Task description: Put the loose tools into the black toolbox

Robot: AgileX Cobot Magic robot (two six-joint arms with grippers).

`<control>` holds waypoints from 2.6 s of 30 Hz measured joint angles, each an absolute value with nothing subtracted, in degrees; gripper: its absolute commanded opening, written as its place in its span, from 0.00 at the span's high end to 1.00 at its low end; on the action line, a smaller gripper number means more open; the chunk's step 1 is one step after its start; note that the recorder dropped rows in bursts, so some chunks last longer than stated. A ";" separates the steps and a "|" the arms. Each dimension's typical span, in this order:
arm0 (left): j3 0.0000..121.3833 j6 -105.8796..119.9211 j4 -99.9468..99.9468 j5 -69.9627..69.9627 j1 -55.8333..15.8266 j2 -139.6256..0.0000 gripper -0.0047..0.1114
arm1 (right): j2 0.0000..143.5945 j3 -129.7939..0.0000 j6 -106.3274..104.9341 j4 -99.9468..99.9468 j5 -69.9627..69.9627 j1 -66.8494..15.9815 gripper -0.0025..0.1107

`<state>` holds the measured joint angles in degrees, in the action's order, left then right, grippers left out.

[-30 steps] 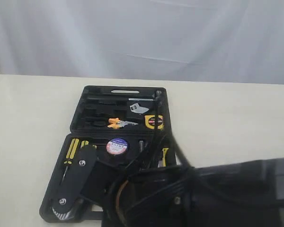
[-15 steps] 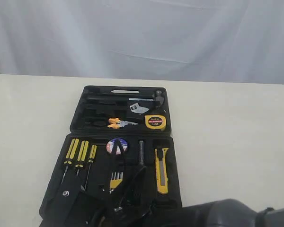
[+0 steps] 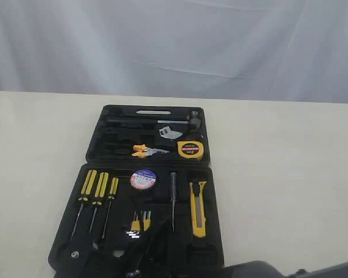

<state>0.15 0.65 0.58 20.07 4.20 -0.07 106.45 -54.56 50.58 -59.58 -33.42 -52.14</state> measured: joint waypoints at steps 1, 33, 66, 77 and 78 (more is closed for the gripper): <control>0.15 0.65 0.58 20.07 4.20 -0.07 0.96 | 107.84 -54.56 50.90 -60.89 -33.55 -52.14 0.55; 0.15 0.65 0.58 20.07 4.20 -0.07 0.96 | 114.16 -54.56 60.02 -75.74 -34.42 -50.04 0.98; 0.15 0.65 0.58 20.07 4.20 -0.07 0.96 | 80.61 -60.20 9.42 -38.84 -42.56 -40.25 0.98; 0.15 0.65 0.58 20.07 4.20 -0.07 0.96 | 88.86 -71.18 -14.58 -14.29 -34.64 -18.24 0.98; 0.15 0.65 0.58 20.07 4.20 -0.07 0.96 | 89.45 -72.69 -18.64 -9.91 -35.56 -17.06 0.98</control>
<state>0.15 0.65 0.58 20.07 4.20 -0.07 89.45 -72.69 -18.64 -9.91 -35.56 -17.06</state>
